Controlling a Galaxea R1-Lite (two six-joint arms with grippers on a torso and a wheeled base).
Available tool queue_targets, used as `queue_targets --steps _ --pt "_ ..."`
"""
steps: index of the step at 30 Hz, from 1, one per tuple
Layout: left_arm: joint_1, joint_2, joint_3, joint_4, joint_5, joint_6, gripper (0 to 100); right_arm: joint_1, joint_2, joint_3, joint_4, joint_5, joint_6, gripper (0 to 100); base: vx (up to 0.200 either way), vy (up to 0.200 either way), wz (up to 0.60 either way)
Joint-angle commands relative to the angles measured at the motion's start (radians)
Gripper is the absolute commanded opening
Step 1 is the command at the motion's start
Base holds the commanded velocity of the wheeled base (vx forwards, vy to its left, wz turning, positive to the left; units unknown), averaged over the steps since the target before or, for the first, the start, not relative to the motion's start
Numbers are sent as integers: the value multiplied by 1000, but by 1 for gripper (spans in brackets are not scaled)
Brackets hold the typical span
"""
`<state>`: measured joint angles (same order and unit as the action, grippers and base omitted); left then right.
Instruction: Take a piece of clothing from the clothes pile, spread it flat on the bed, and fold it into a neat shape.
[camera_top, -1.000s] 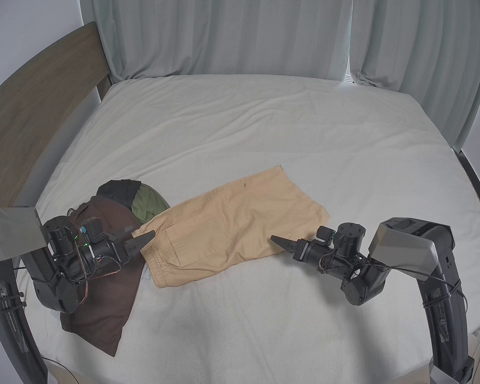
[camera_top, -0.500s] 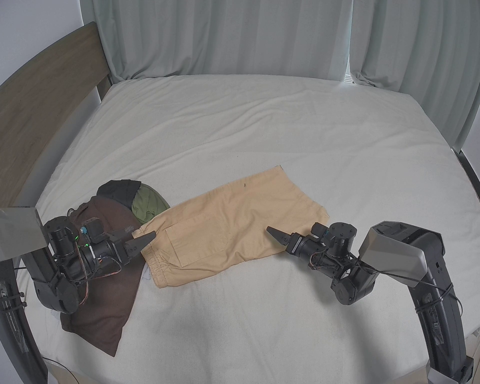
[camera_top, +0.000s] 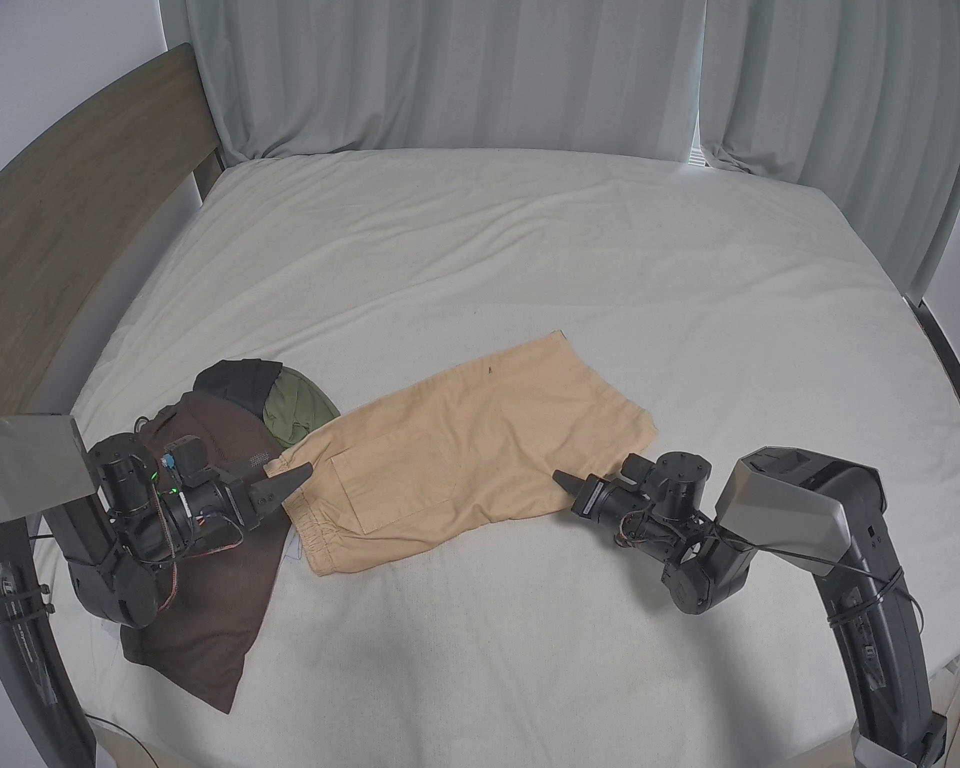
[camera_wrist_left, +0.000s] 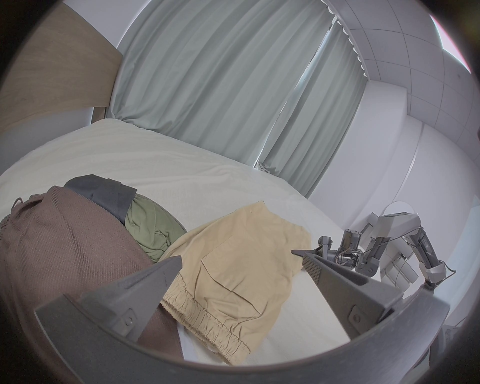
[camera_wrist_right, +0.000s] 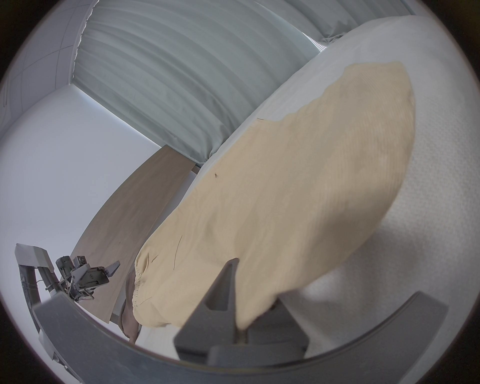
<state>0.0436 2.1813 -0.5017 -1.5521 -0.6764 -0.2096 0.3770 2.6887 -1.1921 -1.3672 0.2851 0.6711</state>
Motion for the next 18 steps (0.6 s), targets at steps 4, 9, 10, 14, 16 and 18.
queue_targets --steps 4,9,10,14,16,18 --pt "-1 2 3 0 0 -1 100 0 -17 75 -9 0 -5 0 0 0 0" --pt "1 -1 2 0 0 -2 100 -4 -58 144 -61 2 -10 0 0 0 0" --pt "1 -1 2 0 0 -2 100 -4 -59 146 -61 2 -10 0 0 0 0" --pt "1 2 3 0 0 -1 100 -9 -107 224 -81 2 -10 0 0 0 0" --pt "1 2 3 1 0 -2 100 -9 -116 266 -118 2 -11 0 0 0 0" --pt "-1 2 3 1 0 -2 100 -7 -125 304 -144 2 -13 0 0 0 0"
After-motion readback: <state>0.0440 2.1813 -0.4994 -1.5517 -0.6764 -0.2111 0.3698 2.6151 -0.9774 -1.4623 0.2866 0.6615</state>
